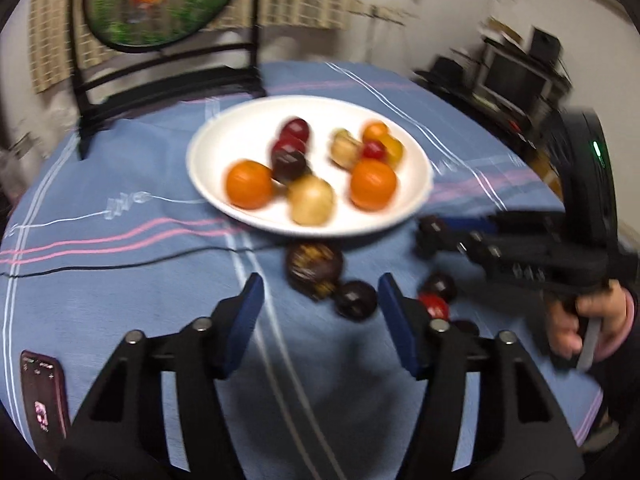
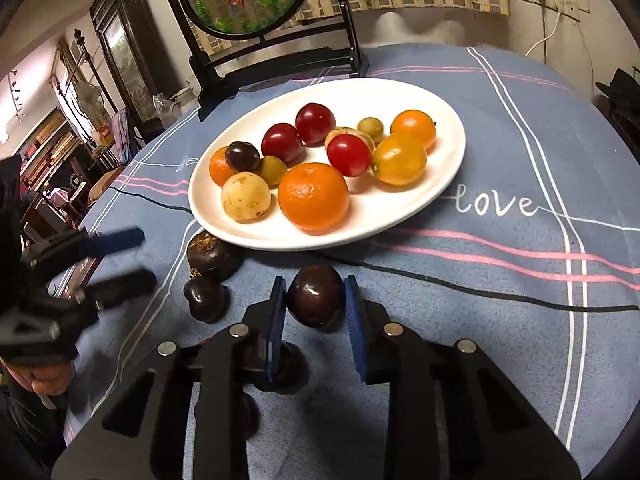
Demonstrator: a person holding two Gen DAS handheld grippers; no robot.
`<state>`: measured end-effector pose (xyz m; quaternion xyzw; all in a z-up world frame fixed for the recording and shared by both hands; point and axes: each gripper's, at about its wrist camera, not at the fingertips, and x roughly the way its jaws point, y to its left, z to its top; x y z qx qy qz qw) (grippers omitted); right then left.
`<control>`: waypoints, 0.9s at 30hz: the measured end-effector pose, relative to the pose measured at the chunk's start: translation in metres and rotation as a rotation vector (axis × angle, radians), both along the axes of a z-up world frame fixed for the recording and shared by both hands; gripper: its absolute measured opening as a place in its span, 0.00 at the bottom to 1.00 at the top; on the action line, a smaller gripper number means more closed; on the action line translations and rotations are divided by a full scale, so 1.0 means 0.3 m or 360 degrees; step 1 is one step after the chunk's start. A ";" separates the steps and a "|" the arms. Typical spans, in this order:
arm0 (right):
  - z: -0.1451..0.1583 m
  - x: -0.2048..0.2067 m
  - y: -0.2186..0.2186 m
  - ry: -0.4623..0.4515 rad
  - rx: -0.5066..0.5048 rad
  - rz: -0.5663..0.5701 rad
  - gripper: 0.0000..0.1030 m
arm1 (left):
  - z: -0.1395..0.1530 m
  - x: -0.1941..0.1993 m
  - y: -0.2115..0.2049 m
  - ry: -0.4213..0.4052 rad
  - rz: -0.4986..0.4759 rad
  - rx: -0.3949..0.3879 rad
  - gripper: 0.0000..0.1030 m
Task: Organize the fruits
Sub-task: 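Grasp a dark plum with the left tool while the right tool grasps another dark plum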
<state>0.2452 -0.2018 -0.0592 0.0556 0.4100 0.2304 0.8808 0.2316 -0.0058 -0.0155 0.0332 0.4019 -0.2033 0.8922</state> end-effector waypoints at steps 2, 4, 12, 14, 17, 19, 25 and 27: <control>0.000 -0.002 0.001 -0.0001 -0.0002 0.0002 0.28 | -0.013 -0.011 -0.027 0.0000 -0.0057 0.0032 0.53; 0.002 -0.006 0.000 -0.0006 -0.0003 0.0000 0.28 | -0.028 -0.023 -0.060 -0.0015 -0.0112 0.0080 0.51; 0.003 -0.006 -0.004 -0.0005 -0.0005 -0.0008 0.28 | -0.075 -0.027 -0.103 -0.0023 -0.0170 0.0165 0.33; 0.003 -0.006 -0.003 -0.0003 -0.0004 -0.0006 0.29 | -0.082 -0.023 -0.107 -0.0036 -0.0160 0.0188 0.33; 0.003 -0.006 -0.001 -0.0003 -0.0003 -0.0002 0.29 | -0.096 -0.011 -0.114 -0.0033 -0.0150 0.0214 0.33; 0.004 -0.007 -0.002 -0.0004 -0.0001 -0.0003 0.29 | -0.104 0.000 -0.114 -0.0024 -0.0151 0.0216 0.33; 0.007 -0.006 -0.003 -0.0010 0.0003 -0.0007 0.29 | -0.112 -0.006 -0.130 -0.0042 -0.0164 0.0232 0.34; 0.006 -0.008 -0.002 -0.0006 0.0000 -0.0006 0.29 | -0.111 -0.005 -0.134 -0.0043 -0.0171 0.0224 0.34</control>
